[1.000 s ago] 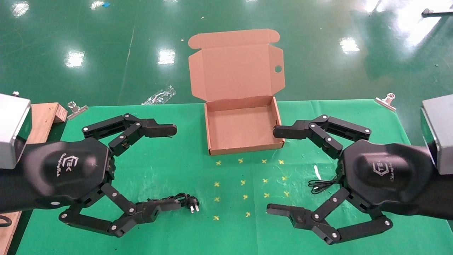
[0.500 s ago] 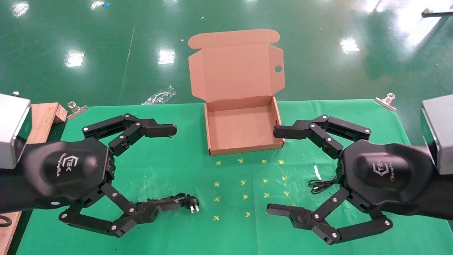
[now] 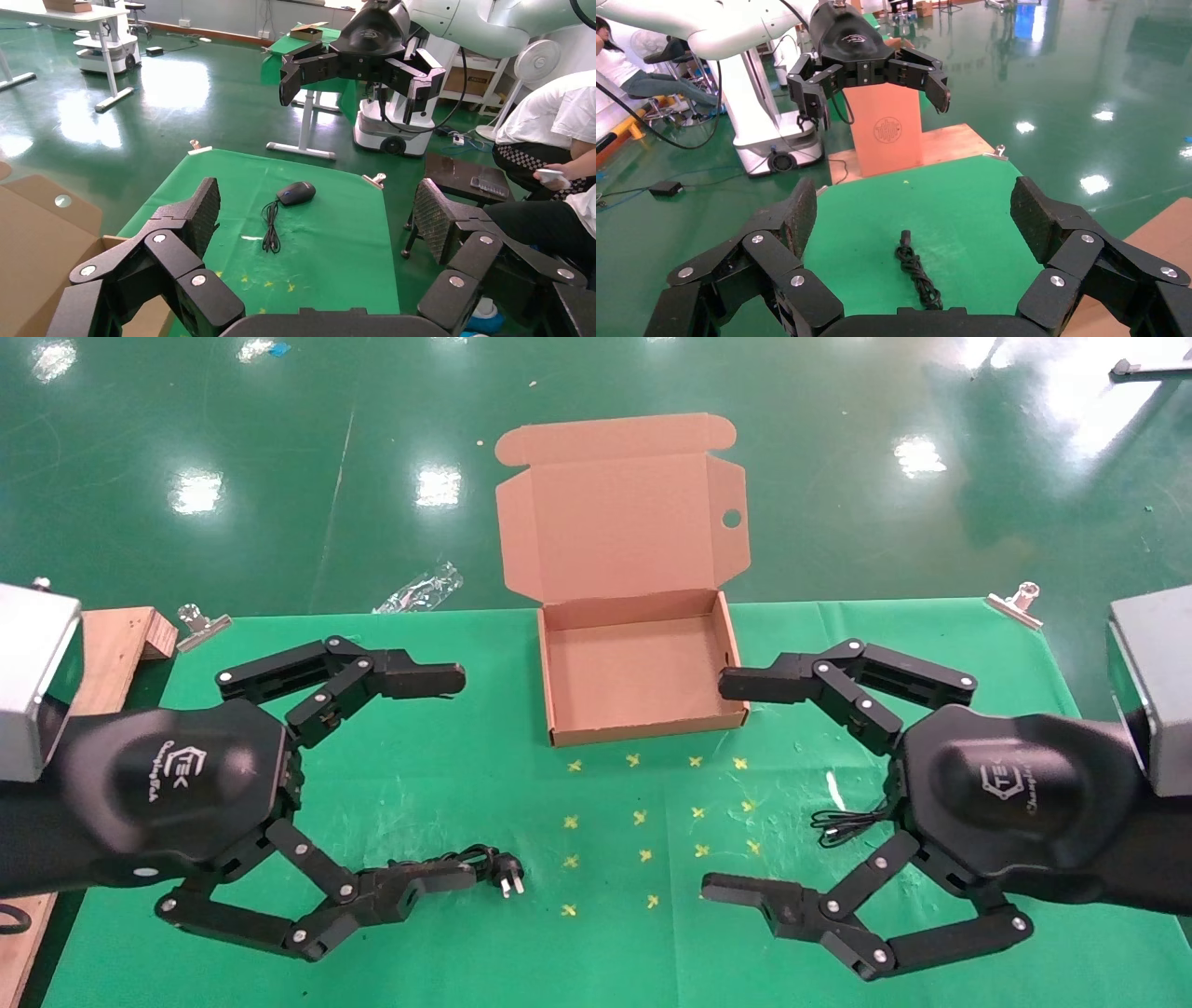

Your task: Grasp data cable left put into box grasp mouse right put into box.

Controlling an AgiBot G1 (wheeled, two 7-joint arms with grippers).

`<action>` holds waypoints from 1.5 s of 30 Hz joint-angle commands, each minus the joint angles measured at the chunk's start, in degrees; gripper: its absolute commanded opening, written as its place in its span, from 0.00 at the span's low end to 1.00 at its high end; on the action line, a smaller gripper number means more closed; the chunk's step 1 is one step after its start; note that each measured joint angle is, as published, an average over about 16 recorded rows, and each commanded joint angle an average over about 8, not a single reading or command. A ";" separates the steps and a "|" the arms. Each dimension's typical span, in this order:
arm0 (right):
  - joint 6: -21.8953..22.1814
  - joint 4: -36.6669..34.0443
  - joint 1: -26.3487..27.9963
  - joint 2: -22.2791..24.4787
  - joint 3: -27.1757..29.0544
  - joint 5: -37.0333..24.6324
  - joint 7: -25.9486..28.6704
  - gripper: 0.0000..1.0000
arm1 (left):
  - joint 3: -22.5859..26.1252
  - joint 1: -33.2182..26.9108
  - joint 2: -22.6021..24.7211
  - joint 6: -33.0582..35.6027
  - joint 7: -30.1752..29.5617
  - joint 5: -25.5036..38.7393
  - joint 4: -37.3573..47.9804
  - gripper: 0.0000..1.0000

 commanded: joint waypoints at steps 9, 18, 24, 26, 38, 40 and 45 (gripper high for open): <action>0.00 0.00 0.00 0.00 0.00 0.00 0.00 1.00 | 0.00 0.00 0.00 0.00 0.00 0.00 0.00 1.00; 0.06 -0.03 -0.04 0.44 -0.08 -0.70 -0.18 1.00 | 0.69 -0.16 -0.18 0.12 -0.01 1.62 -0.65 1.00; 0.83 -0.77 -0.17 3.85 -1.10 -7.23 -1.69 1.00 | 5.48 -3.18 0.42 0.35 -1.57 12.03 -2.80 1.00; 1.07 -1.45 -0.03 4.84 -1.61 -9.76 -2.26 1.00 | 7.79 -4.92 1.05 0.17 -2.50 17.41 -3.11 1.00; 1.10 -7.07 1.42 4.74 -4.15 -17.75 -5.66 1.00 | 21.05 -13.03 9.75 -4.27 -9.88 50.76 -0.92 1.00; 1.25 -7.81 1.49 4.43 -4.41 -18.44 -6.14 1.00 | 22.94 -13.79 11.82 -5.51 -10.97 55.82 -0.05 1.00; 1.74 -9.12 1.59 4.05 -4.88 -19.85 -6.90 1.00 | 26.55 -15.12 16.09 -7.58 -12.93 65.19 2.03 1.00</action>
